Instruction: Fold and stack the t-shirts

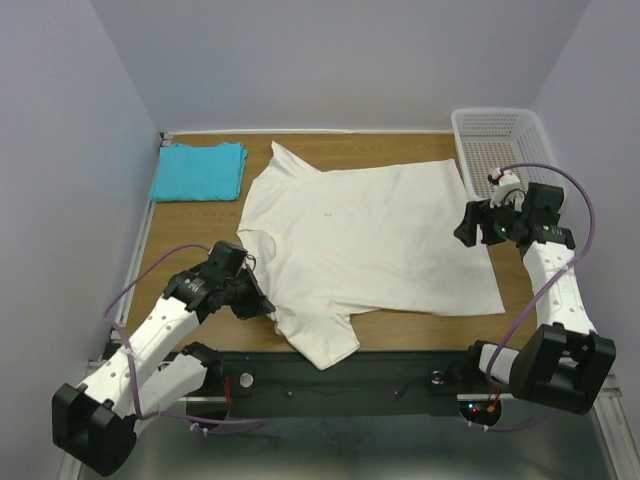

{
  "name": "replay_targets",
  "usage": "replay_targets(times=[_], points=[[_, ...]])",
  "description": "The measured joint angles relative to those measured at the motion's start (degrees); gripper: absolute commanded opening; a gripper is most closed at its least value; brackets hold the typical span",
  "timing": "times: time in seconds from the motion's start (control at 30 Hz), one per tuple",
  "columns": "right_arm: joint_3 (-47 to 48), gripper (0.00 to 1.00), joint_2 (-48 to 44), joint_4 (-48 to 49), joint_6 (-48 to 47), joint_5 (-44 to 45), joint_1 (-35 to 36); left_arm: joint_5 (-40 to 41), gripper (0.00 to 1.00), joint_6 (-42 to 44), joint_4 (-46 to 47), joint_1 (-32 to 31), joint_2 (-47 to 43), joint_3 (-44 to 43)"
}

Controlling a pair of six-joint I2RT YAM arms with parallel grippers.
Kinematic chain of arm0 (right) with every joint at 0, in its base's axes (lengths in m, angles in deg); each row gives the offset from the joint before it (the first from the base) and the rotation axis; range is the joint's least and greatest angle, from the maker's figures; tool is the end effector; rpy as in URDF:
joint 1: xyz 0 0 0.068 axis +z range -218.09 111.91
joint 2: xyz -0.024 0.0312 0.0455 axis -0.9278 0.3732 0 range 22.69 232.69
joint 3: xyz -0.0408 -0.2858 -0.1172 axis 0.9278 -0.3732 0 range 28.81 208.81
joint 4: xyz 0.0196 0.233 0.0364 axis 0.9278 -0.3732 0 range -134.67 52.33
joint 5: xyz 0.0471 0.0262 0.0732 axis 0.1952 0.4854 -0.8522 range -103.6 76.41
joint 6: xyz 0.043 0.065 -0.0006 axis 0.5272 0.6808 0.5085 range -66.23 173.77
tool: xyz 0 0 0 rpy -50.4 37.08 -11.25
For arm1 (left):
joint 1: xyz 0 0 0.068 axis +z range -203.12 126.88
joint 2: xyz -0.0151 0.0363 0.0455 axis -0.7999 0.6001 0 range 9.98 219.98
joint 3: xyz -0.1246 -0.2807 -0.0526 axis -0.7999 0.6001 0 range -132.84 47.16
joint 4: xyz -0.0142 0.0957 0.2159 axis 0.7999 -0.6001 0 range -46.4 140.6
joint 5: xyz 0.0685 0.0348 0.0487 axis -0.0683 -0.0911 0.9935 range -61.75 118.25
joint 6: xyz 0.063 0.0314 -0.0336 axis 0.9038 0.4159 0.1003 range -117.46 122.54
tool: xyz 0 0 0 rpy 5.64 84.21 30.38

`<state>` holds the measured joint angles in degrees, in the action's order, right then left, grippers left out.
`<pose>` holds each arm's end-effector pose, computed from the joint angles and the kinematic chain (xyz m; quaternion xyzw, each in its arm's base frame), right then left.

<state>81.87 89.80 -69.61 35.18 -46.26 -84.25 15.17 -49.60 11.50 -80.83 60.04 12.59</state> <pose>0.2199 -0.0263 0.3052 -0.1242 0.8873 0.1414 0.4210 0.1096 -0.0747 0.2328 -0.1664 0.9323 -0.2771 0.1621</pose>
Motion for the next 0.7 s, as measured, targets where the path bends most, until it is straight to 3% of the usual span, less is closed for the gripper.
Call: replay_targets(times=[0.3,0.43,0.53,0.57,0.6,0.63,0.7], points=[[0.13,0.84,0.98,2.14,0.2,-0.76,0.0,2.25,0.0,-2.97,-16.72,-0.13,-4.59,-10.32],[0.13,0.84,1.38,2.89,0.17,-1.27,0.0,1.42,0.01,-4.85,-19.91,-0.22,-9.05,-13.05],[0.13,0.84,1.77,2.99,0.17,-1.53,0.0,0.31,0.41,-5.49,-21.81,-0.22,-11.28,-13.11],[0.13,0.84,1.88,3.04,0.17,-1.68,0.0,-0.26,0.68,-5.64,-22.12,-0.22,-11.58,-13.18],[0.13,0.84,2.14,3.1,0.15,-2.08,0.0,-0.59,0.79,-5.31,-22.21,-0.22,-11.61,-13.33],[0.13,0.84,2.38,3.15,0.09,-2.43,0.0,-0.74,0.85,-5.09,-22.67,-0.22,-11.21,-14.75],[0.13,0.84,3.08,3.28,-0.11,-3.19,0.0,-0.61,0.85,-4.63,-22.69,-0.24,-10.54,-18.23]])
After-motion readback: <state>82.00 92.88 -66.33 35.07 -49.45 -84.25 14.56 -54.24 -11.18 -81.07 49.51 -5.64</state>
